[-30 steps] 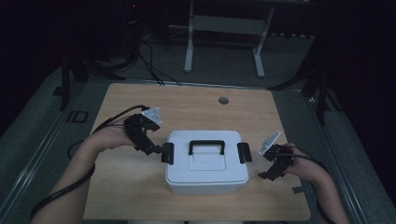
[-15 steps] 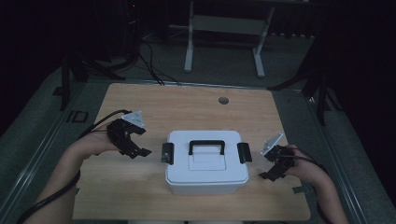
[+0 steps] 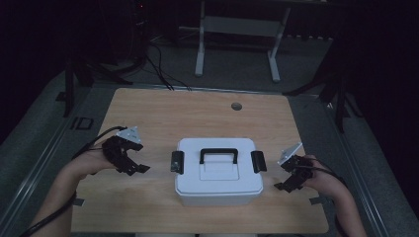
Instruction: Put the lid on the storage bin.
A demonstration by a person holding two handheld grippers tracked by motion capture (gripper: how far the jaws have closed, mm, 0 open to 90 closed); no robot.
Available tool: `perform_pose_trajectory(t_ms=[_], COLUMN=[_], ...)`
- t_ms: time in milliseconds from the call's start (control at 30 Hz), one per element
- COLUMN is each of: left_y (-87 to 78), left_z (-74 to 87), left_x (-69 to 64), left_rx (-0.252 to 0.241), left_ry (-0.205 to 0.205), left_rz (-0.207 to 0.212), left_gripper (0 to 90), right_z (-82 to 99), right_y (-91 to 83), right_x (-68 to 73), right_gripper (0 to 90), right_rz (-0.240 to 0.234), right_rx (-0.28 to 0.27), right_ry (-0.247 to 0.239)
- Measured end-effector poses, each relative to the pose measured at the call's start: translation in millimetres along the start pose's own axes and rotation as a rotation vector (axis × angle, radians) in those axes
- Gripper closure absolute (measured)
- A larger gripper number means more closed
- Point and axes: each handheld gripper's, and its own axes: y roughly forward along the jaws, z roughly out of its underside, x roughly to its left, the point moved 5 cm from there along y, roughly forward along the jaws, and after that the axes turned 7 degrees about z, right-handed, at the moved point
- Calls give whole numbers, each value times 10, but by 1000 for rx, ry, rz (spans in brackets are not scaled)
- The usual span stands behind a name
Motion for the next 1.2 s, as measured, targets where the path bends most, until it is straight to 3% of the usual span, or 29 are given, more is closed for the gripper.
perform_pose_trajectory(t_ms=[433,600,867,1033,1200], left_y=[135,214,335,398,421], left_z=[290,458,643,708,728], left_x=[64,93,119,131,131], left_rx=[-61,-41,-53,-62,-80], left_ry=[-33,-64,-100,-114,-114], left_rz=[-23,-33,-32,-29,-33], left_gripper=[149,149,149,149,149], right_z=[40,73,129,169,217], right_y=[60,86,127,160,190], right_x=[0,-10,-27,-37,-62], right_gripper=[163,162,162,142,135], right_rz=[18,25,37,54,116], right_rx=[-47,-61,-96,-141,-214], right_ry=[34,60,115,159,209])
